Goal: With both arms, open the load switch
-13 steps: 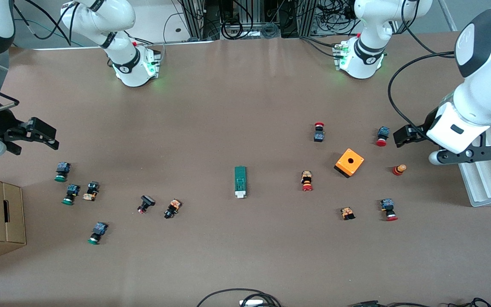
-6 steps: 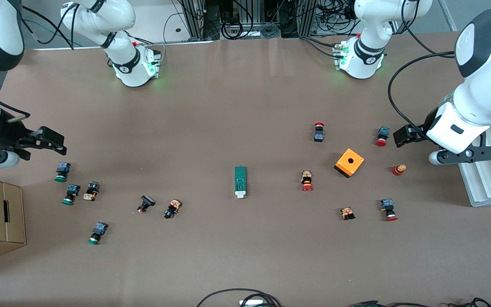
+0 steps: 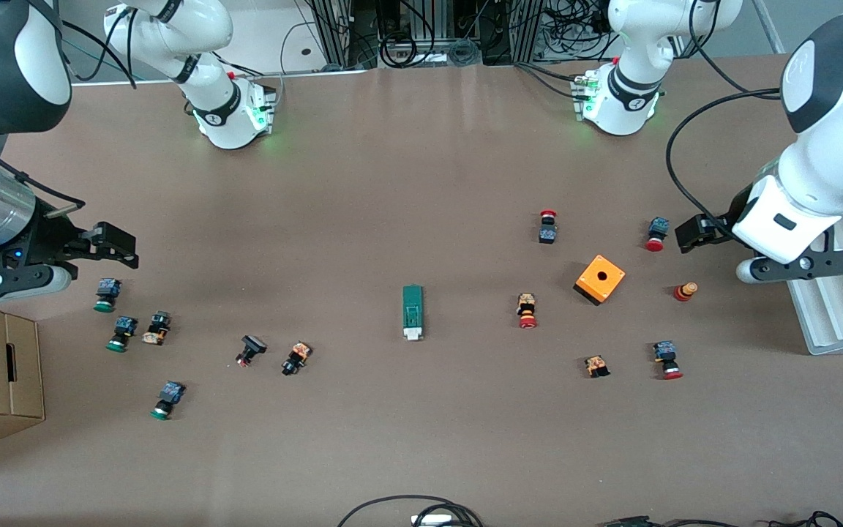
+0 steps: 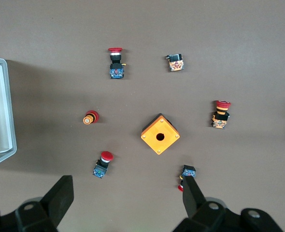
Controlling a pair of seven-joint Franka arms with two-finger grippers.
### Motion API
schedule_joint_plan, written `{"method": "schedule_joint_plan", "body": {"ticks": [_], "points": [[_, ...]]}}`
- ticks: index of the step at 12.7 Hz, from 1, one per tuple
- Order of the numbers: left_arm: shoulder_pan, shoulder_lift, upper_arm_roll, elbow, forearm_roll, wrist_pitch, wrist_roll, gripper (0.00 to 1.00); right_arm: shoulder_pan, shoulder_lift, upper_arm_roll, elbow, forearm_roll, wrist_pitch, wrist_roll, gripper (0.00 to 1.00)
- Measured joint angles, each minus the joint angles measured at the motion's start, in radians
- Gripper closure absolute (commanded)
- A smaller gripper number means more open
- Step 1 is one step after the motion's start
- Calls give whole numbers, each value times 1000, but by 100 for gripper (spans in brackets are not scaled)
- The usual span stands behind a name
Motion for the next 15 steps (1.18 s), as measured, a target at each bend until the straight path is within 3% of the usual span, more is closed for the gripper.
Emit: {"method": "schedule_joint_plan", "body": {"ticks": [7, 11, 15], "points": [[0, 0, 0, 0, 0, 0, 0, 0, 12, 13, 0, 0, 0, 4, 0, 0], [0, 0, 0, 0, 0, 0, 0, 0, 27, 33, 1, -4, 70, 11, 2, 0], [0, 0, 0, 0, 0, 0, 0, 0, 52, 56, 1, -5, 75, 27, 22, 0]]}}
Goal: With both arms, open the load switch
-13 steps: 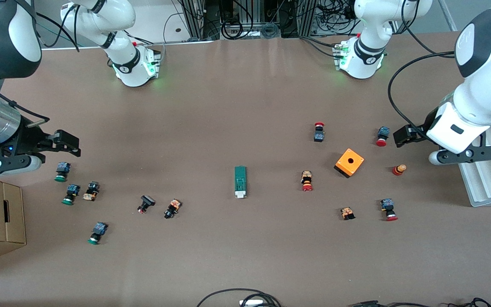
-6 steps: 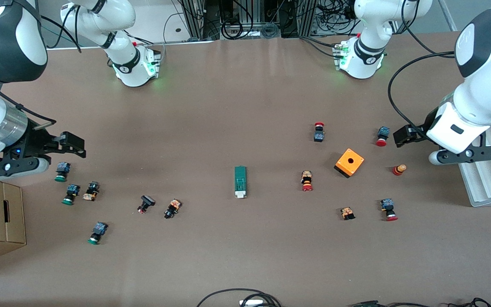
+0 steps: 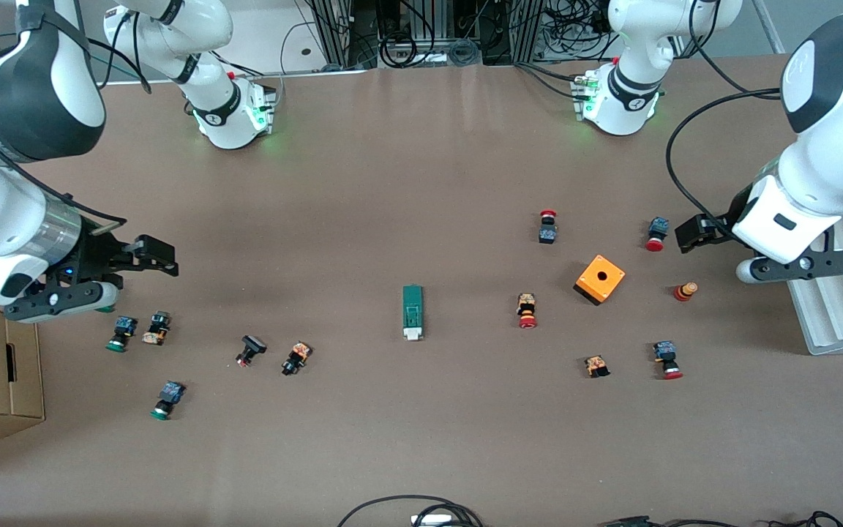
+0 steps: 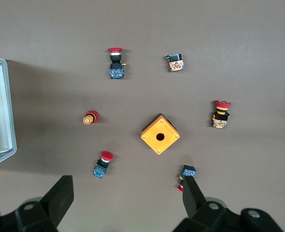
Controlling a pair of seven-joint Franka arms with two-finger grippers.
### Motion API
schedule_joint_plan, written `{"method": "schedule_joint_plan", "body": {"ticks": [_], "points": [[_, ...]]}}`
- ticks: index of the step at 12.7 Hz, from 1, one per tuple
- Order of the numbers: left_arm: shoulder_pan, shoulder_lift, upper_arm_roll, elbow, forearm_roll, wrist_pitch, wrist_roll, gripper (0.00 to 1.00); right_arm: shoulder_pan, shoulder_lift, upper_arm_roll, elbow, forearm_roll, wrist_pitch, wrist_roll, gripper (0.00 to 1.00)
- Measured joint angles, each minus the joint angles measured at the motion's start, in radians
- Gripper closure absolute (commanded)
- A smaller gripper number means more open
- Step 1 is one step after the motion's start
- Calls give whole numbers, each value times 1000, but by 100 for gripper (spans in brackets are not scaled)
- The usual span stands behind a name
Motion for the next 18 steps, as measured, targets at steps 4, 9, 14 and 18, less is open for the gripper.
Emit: {"method": "schedule_joint_plan", "body": {"ticks": [4, 9, 14, 18], "points": [[0, 0, 0, 0, 0, 0, 0, 0, 1, 0, 0, 0, 0, 9, 2, 0], [0, 0, 0, 0, 0, 0, 0, 0, 1, 9, -1, 0, 0, 18, 2, 0], [0, 0, 0, 0, 0, 0, 0, 0, 2, 9, -2, 0, 0, 19, 2, 0], [0, 0, 0, 0, 0, 0, 0, 0, 2, 8, -3, 0, 0, 22, 2, 0]]}}
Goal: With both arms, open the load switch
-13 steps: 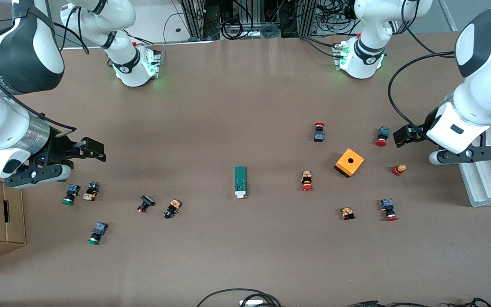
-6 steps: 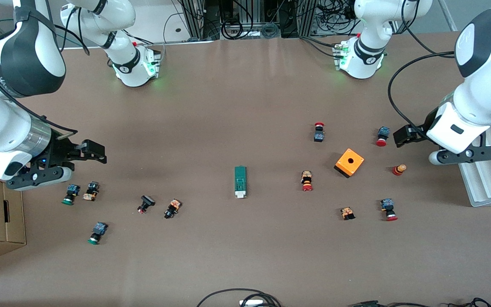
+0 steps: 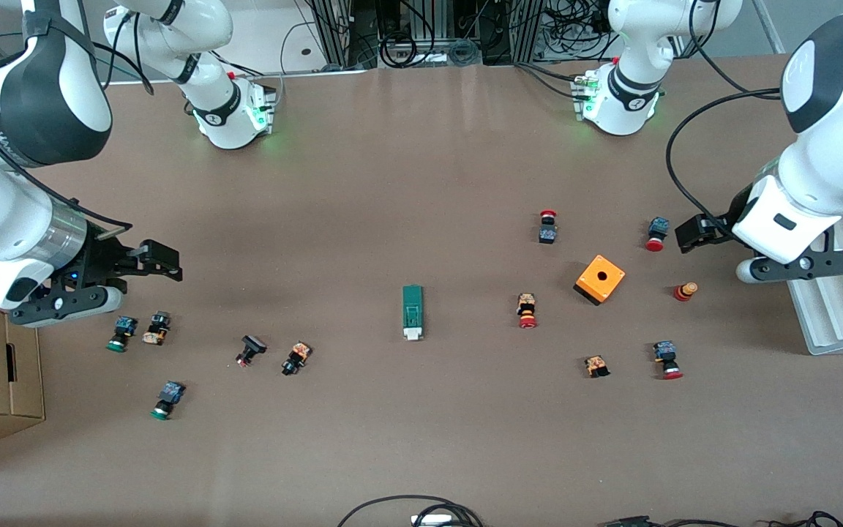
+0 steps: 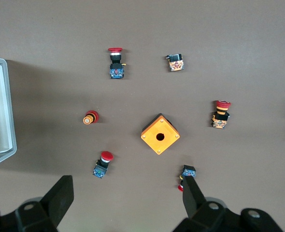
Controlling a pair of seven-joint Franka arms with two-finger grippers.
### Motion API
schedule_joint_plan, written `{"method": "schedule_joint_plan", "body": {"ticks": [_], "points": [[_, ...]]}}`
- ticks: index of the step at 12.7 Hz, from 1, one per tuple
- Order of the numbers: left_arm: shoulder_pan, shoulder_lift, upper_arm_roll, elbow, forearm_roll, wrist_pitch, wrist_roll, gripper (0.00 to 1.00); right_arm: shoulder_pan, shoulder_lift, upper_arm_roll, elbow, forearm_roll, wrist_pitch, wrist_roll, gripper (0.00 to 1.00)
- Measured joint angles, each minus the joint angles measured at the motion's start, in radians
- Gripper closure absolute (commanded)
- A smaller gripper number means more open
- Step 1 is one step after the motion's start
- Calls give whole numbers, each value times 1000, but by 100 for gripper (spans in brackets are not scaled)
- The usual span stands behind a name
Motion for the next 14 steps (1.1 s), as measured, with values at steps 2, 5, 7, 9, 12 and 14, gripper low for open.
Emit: {"method": "schedule_joint_plan", "body": {"ticks": [2, 5, 7, 9, 12, 14], "points": [[0, 0, 0, 0, 0, 0, 0, 0, 0, 0, 0, 0, 0, 5, 0, 0], [0, 0, -1, 0, -1, 2, 0, 0, 0, 0, 0, 0, 0, 6, 0, 0], [-8, 0, -16, 0, -12, 31, -25, 0, 0, 0, 0, 0, 0, 6, 0, 0], [-29, 0, -48, 0, -16, 79, -135, 0, 0, 0, -1, 0, 0, 6, 0, 0], [-108, 4, -92, -1, -16, 150, -302, 0, 0, 0, -2, 0, 0, 6, 0, 0], [-189, 15, -96, -12, -10, 226, -411, 0, 2, 1, -1, 0, 0, 7, 0, 0]]}}
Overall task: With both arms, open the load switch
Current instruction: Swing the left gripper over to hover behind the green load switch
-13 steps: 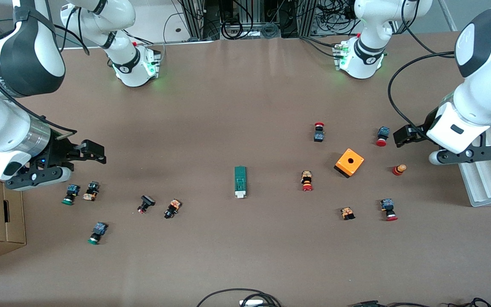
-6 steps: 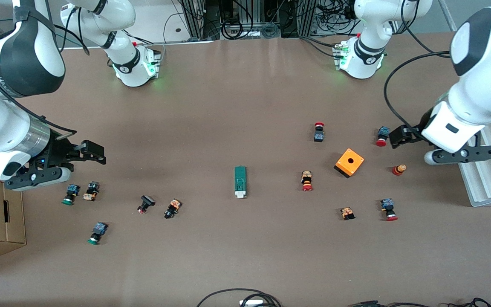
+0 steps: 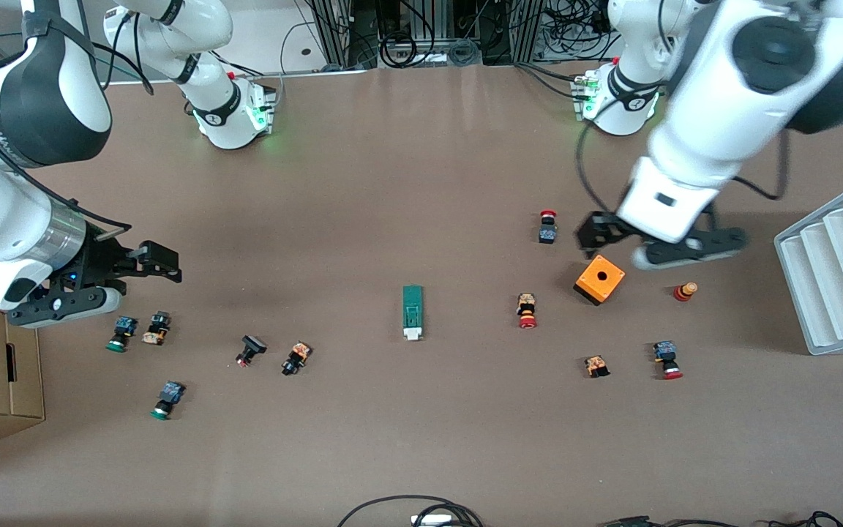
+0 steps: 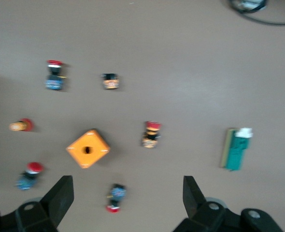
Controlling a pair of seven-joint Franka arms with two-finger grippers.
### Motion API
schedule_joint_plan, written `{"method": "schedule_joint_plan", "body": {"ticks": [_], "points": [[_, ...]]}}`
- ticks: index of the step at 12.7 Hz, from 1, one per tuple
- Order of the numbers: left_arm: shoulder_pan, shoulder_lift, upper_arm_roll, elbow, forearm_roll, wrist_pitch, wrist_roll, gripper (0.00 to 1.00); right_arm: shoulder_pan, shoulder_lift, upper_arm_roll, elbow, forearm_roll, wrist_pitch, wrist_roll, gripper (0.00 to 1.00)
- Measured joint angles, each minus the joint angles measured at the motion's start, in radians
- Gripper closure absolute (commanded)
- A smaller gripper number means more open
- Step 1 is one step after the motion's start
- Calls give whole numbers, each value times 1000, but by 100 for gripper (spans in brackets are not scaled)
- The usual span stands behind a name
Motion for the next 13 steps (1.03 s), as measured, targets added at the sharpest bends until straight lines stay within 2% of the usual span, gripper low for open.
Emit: {"method": "schedule_joint_plan", "body": {"ticks": [4, 6, 9, 13], "points": [[-159, 52, -4, -50, 115, 169, -127, 0, 14, 3, 1, 0, 0, 1, 3, 0], [-247, 105, -5, -60, 200, 250, -259, 0, 15, 9, 1, 0, 0, 4, 5, 0], [-377, 219, -6, -64, 418, 362, -567, 0, 28, 22, 2, 0, 0, 21, 30, 0], [-496, 342, -6, -63, 662, 376, -834, 0, 79, 37, 3, -1, 0, 62, 105, 0]]}}
